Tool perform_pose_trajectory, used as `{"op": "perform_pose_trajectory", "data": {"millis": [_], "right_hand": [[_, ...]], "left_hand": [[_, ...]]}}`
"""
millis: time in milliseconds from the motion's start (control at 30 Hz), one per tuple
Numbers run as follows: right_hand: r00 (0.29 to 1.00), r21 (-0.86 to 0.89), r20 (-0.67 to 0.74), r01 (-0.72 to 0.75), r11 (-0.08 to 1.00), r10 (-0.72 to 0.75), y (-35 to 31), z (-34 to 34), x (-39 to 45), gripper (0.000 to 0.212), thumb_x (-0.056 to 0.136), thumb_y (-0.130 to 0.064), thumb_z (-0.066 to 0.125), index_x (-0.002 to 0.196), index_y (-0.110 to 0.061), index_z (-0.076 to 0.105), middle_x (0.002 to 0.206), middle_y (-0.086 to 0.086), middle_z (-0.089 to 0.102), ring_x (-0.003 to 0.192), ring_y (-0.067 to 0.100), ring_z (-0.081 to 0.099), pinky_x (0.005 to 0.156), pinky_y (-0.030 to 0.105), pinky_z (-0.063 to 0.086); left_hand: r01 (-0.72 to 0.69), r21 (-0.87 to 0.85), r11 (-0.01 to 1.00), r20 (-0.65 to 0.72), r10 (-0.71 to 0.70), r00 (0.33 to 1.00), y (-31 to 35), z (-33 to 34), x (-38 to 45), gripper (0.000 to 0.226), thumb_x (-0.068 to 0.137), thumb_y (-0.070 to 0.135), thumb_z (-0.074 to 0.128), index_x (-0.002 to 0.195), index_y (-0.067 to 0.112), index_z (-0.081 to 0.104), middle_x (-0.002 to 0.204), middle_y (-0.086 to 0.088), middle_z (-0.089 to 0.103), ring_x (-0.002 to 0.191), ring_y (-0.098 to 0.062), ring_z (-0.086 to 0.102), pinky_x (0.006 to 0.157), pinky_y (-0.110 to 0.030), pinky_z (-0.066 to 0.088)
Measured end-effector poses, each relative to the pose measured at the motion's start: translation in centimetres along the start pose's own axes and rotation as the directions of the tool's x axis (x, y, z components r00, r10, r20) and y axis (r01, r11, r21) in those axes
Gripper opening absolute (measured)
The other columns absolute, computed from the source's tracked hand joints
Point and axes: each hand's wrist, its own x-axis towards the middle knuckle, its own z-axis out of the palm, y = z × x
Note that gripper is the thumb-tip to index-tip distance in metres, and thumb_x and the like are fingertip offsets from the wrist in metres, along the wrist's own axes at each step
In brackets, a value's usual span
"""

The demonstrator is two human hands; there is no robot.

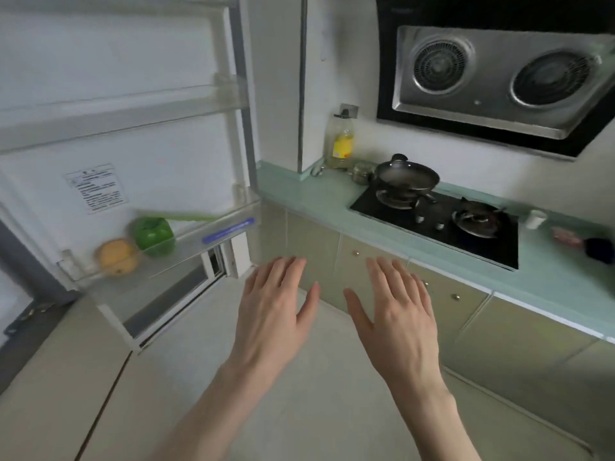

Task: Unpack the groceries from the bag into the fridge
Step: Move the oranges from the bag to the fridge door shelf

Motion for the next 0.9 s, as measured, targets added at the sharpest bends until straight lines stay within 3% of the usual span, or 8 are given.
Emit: {"op": "perform_pose_trajectory", "data": {"millis": [200,500,667,900], "right_hand": [[0.976,-0.112,-0.014,-0.219,0.969,0.218,12.2,-2.6,-3.6,0.062,0.099,-0.056,0.046,0.142,-0.013,0.057,0.142,0.008,0.062,0.136,0.031,0.054,0.115,0.048,0.041],[0.899,-0.148,-0.141,-0.433,0.889,0.415,27.3,-8.1,-9.8,0.056,0.1,-0.05,0.053,0.139,-0.01,0.059,0.14,0.008,0.062,0.135,0.031,0.054,0.112,0.046,0.043],[0.837,-0.168,-0.197,-0.542,0.824,0.51,33.1,-10.9,-13.4,0.055,0.1,-0.048,0.053,0.141,-0.012,0.056,0.141,0.003,0.06,0.133,0.026,0.055,0.109,0.04,0.043],[0.694,-0.212,-0.271,-0.719,0.662,0.667,39.3,-11.2,-17.1,0.055,0.1,-0.05,0.052,0.141,-0.013,0.057,0.142,0.001,0.06,0.139,0.025,0.05,0.113,0.038,0.038]], "left_hand": [[-0.134,-0.12,0.984,0.06,0.142,0.988,11.0,6.5,1.4,0.042,0.1,0.037,0.053,0.128,0.01,0.066,0.122,-0.005,0.068,0.114,-0.028,0.063,0.101,-0.042,0.05],[-0.334,-0.314,0.889,0.088,0.377,0.922,27.3,15.0,1.1,0.04,0.1,0.036,0.055,0.128,0.009,0.066,0.124,-0.004,0.068,0.116,-0.028,0.063,0.106,-0.041,0.046],[-0.41,-0.418,0.811,0.083,0.483,0.871,34.8,17.9,0.1,0.041,0.101,0.036,0.055,0.128,0.007,0.067,0.124,-0.006,0.068,0.119,-0.028,0.061,0.108,-0.039,0.043],[-0.514,-0.546,0.662,0.079,0.651,0.755,42.0,23.4,-0.7,0.04,0.101,0.035,0.058,0.127,0.006,0.067,0.128,-0.008,0.067,0.126,-0.029,0.06,0.112,-0.043,0.043]]}}
